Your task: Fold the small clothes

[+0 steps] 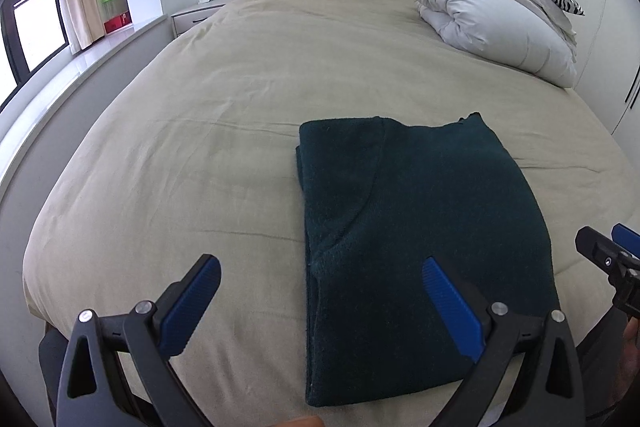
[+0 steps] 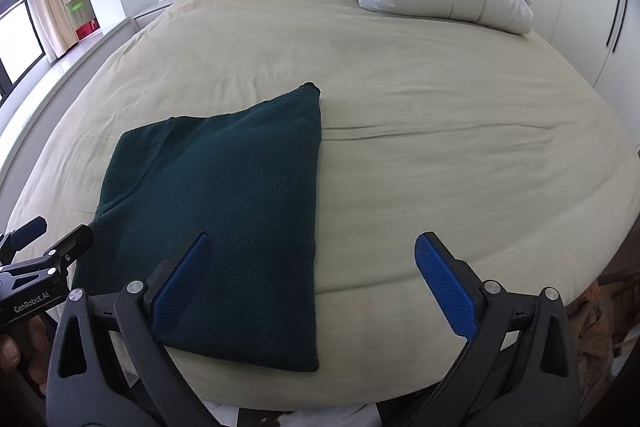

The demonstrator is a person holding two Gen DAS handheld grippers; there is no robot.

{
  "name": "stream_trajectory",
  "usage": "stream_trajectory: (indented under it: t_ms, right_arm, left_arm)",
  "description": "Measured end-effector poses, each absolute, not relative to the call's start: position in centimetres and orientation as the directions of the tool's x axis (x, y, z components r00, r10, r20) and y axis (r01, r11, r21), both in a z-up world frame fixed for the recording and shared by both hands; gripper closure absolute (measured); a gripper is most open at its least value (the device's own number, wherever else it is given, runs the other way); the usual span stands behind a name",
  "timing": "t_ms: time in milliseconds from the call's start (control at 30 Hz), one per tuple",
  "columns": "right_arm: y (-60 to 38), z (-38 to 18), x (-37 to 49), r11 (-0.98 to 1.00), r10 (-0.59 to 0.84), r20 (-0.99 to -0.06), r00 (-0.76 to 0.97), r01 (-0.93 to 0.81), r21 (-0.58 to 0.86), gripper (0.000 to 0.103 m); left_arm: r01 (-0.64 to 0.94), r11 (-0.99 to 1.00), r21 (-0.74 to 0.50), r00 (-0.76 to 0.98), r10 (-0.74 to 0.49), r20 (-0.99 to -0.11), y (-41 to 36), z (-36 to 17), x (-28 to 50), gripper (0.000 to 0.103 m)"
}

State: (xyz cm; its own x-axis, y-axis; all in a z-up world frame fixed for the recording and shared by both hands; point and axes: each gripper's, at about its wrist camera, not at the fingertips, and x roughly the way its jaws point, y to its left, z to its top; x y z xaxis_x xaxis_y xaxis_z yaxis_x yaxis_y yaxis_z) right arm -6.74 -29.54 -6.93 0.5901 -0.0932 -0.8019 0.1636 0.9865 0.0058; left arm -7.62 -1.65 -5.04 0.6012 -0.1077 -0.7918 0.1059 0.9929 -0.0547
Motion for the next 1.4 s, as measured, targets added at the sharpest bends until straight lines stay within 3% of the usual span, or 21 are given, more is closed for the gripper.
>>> stream_trajectory:
  t_ms: [1400]
  right_arm:
    - [-28.4,-7.1,-6.5,0.988,-0.086,-0.810,0.579,0.153,0.004,0.000]
  left_arm:
    - [0.091,0.994,-0.063,0.591,-0.105,-0.800,-1.0,-5.7,-6.9,0.000]
